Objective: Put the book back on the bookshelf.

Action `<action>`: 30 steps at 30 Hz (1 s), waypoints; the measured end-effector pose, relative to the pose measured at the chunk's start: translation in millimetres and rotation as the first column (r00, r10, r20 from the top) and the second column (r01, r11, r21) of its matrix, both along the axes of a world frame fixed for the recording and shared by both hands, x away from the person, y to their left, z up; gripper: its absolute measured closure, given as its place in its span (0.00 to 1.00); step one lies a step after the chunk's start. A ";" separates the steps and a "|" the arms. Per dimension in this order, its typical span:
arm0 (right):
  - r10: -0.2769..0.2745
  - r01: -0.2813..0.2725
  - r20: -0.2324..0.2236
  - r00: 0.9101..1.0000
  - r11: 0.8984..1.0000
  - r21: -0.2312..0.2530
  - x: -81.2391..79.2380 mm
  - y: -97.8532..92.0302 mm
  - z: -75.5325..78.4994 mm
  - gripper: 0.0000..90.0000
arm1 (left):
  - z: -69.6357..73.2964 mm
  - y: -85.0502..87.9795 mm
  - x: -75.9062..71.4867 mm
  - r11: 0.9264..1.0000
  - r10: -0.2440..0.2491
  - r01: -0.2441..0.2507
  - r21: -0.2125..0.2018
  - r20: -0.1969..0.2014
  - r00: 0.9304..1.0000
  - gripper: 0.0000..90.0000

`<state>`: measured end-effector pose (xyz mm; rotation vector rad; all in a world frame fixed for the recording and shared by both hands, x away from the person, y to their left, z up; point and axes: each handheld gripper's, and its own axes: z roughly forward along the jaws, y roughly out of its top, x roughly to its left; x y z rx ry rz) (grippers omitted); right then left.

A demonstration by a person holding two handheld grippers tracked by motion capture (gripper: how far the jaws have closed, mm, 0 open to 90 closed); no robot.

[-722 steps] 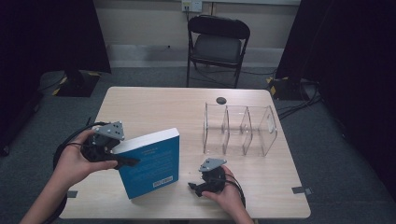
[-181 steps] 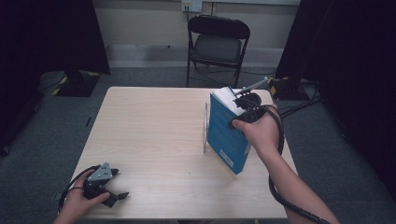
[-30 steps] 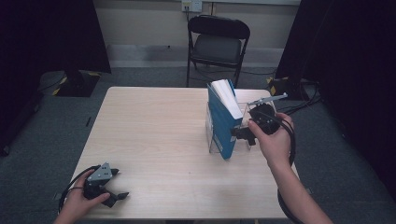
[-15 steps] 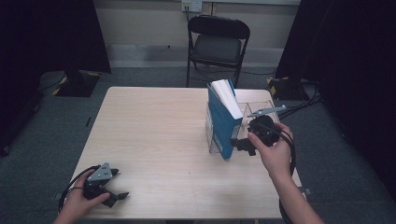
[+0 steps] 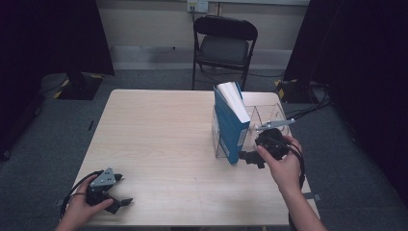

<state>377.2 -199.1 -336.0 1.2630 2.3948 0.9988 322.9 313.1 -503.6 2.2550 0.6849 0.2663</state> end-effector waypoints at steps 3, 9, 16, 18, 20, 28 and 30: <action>0.005 -0.005 0.000 1.000 1.000 0.007 -0.8 -1.9 -4.4 0.19 | 0.0 0.0 0.1 1.000 -0.001 0.001 0.001 0.001 1.000 0.00; 0.013 -0.012 -0.015 1.000 1.000 0.011 -2.4 -4.3 -14.5 0.19 | 0.0 0.1 0.1 1.000 -0.001 0.001 0.001 0.001 1.000 0.00; 0.036 -0.036 -0.017 0.999 0.999 0.004 -4.2 -5.5 -26.6 0.20 | 0.0 0.0 0.0 1.000 0.001 -0.001 0.000 0.000 1.000 0.00; 0.034 -0.034 -0.018 0.999 0.999 -0.004 -4.8 -6.0 -28.9 0.20 | 0.1 0.1 0.1 1.000 -0.001 0.001 0.002 0.002 1.000 0.00; 0.033 -0.033 -0.021 0.999 0.999 0.002 -5.7 -6.8 -32.1 0.20 | 0.0 0.1 0.1 1.000 -0.001 0.001 0.001 0.002 1.000 0.00; 0.038 -0.038 -0.027 0.999 0.999 0.007 -8.8 -12.0 -45.4 0.20 | 0.0 0.0 0.1 1.000 -0.001 0.001 0.001 0.001 1.000 0.00; 0.037 -0.037 -0.030 0.999 0.999 0.013 -10.3 -13.9 -48.6 0.20 | 0.1 0.1 0.1 1.000 -0.001 0.001 0.001 0.001 1.000 0.00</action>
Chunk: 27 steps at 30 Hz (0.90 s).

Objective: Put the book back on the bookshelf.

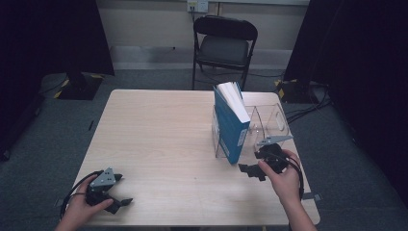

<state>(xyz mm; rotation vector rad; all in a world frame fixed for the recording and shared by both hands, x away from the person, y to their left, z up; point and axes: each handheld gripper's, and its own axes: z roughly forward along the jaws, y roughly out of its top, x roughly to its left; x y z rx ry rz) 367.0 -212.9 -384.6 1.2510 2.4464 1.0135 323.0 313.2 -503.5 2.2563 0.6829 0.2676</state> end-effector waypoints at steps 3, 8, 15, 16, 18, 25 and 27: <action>-0.005 0.005 -0.004 1.000 1.000 -0.003 -1.0 -4.4 -5.1 0.20 | -0.1 -0.1 -0.1 1.000 0.002 -0.002 -0.002 0.000 1.000 0.00; -0.016 0.015 -0.006 1.000 1.000 -0.005 -3.7 -11.8 -12.4 0.20 | 0.0 0.0 0.0 1.000 0.001 -0.001 0.000 0.000 1.000 0.00; -0.042 0.042 -0.022 0.999 0.999 -0.010 -7.1 -21.6 -23.5 0.20 | -0.1 0.0 0.0 1.000 0.001 -0.001 0.000 0.001 1.000 0.00; -0.042 0.042 -0.019 0.999 0.999 -0.014 -7.1 -22.4 -25.1 0.20 | 0.0 0.0 0.0 1.000 0.000 0.000 0.000 0.000 1.000 0.00; -0.048 0.048 -0.019 0.999 0.999 -0.020 -7.3 -24.2 -28.3 0.20 | -0.1 -0.1 -0.1 1.000 0.002 -0.002 -0.002 -0.001 1.000 0.00; -0.057 0.056 -0.022 0.998 0.998 -0.011 -7.3 -29.2 -42.1 0.21 | -0.1 -0.1 -0.1 1.000 0.001 -0.001 -0.001 -0.001 1.000 0.00; -0.062 0.062 -0.029 0.998 0.998 -0.012 -7.4 -30.0 -45.9 0.21 | -0.1 -0.1 -0.1 1.000 0.002 -0.002 -0.002 -0.001 1.000 0.00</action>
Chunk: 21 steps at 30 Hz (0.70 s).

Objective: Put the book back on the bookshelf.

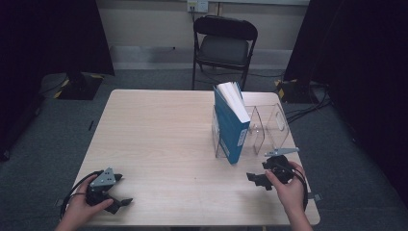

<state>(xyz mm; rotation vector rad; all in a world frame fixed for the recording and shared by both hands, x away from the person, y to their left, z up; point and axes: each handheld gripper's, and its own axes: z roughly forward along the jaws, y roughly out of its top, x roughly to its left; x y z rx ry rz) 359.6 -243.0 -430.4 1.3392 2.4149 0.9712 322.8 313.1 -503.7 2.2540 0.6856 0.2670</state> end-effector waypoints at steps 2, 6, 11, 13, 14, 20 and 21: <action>-0.007 0.007 -0.006 1.000 1.000 0.003 0.0 -1.2 -3.7 0.21 | 0.1 0.1 0.1 1.000 -0.002 0.002 0.002 0.001 1.000 0.00; -0.017 0.017 -0.006 1.000 1.000 0.001 0.0 -4.6 -11.2 0.21 | 0.1 0.1 0.1 1.000 -0.001 0.001 0.001 0.001 1.000 0.00; -0.033 0.033 -0.026 0.999 0.999 0.013 -0.9 -8.8 -20.7 0.21 | 0.0 0.0 0.0 1.000 0.000 0.000 0.000 -0.001 1.000 0.00; -0.038 0.038 -0.023 0.999 0.999 0.005 -1.0 -10.1 -23.8 0.21 | 0.1 0.1 0.1 1.000 -0.002 0.002 0.002 0.001 1.000 0.00; -0.038 0.038 -0.025 0.999 0.999 0.006 -0.9 -11.2 -25.2 0.21 | 0.0 0.0 0.0 1.000 0.000 0.000 0.000 0.000 1.000 0.00; -0.049 0.049 -0.025 0.998 0.999 -0.002 -1.5 -14.8 -34.1 0.21 | 0.1 0.1 0.1 1.000 -0.002 0.002 0.002 0.001 1.000 0.00; -0.050 0.050 -0.028 0.998 0.999 -0.003 -1.9 -15.2 -35.6 0.21 | 0.0 0.0 0.0 1.000 0.000 0.000 0.000 -0.001 1.000 0.00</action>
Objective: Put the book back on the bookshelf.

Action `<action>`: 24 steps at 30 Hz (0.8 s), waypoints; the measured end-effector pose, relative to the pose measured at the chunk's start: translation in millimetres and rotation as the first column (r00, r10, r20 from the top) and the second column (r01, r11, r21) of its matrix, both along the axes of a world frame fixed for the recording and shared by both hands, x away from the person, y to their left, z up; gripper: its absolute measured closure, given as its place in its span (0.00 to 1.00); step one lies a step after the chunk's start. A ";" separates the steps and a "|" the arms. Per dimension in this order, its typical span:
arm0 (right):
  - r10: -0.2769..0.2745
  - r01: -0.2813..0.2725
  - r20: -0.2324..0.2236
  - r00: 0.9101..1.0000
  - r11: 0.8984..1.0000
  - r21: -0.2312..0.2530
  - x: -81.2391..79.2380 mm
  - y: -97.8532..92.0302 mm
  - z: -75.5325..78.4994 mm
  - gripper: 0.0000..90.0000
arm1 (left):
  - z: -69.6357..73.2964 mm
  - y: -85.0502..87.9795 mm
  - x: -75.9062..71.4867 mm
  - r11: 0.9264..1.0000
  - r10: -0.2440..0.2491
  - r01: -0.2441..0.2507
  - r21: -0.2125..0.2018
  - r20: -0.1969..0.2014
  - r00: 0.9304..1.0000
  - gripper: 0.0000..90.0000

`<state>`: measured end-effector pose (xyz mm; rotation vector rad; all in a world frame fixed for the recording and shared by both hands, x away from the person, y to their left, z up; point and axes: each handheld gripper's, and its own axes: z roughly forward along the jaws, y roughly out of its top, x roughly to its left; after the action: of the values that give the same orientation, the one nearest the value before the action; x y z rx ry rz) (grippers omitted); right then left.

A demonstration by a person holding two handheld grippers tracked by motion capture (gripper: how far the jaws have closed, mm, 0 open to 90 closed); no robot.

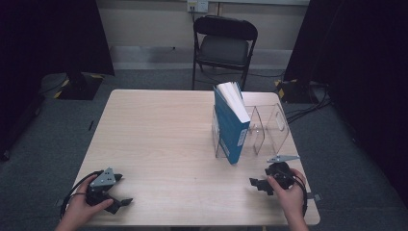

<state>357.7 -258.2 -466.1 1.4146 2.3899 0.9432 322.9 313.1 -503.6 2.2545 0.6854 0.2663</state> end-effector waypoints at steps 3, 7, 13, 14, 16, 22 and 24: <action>-0.005 0.005 -0.006 1.000 1.000 -0.009 -0.8 -1.6 -4.7 0.21 | 0.0 0.0 0.0 1.000 0.000 0.000 0.000 0.000 1.000 0.00; -0.014 0.013 -0.003 1.000 1.000 -0.012 -1.8 -3.8 -9.7 0.21 | 0.0 0.0 0.0 1.000 0.000 0.000 0.000 -0.001 1.000 0.00; -0.020 0.020 -0.010 1.000 1.000 -0.008 -3.4 -6.4 -14.4 0.21 | 0.1 0.1 0.1 1.000 -0.001 0.001 0.002 0.002 1.000 0.00; -0.024 0.024 -0.010 1.000 1.000 -0.012 -3.6 -6.5 -15.1 0.21 | 0.1 0.1 0.1 1.000 -0.001 0.001 0.002 0.002 1.000 0.00; -0.027 0.027 -0.001 1.000 1.000 -0.011 -4.2 -6.8 -15.9 0.21 | 0.1 0.1 0.1 1.000 -0.001 0.001 0.002 0.002 1.000 0.00; -0.034 0.035 0.019 0.999 0.999 -0.017 -6.2 -7.2 -17.8 0.20 | 0.1 0.1 0.1 1.000 -0.001 0.001 0.001 0.001 1.000 0.00; -0.035 0.036 0.035 0.999 0.999 -0.024 -7.3 -7.5 -19.0 0.20 | 0.1 0.1 0.1 1.000 -0.001 0.001 0.002 0.002 1.000 0.00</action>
<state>350.4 -265.7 -485.1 1.4150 2.3357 0.9186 322.9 313.2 -503.5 2.2559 0.6837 0.2691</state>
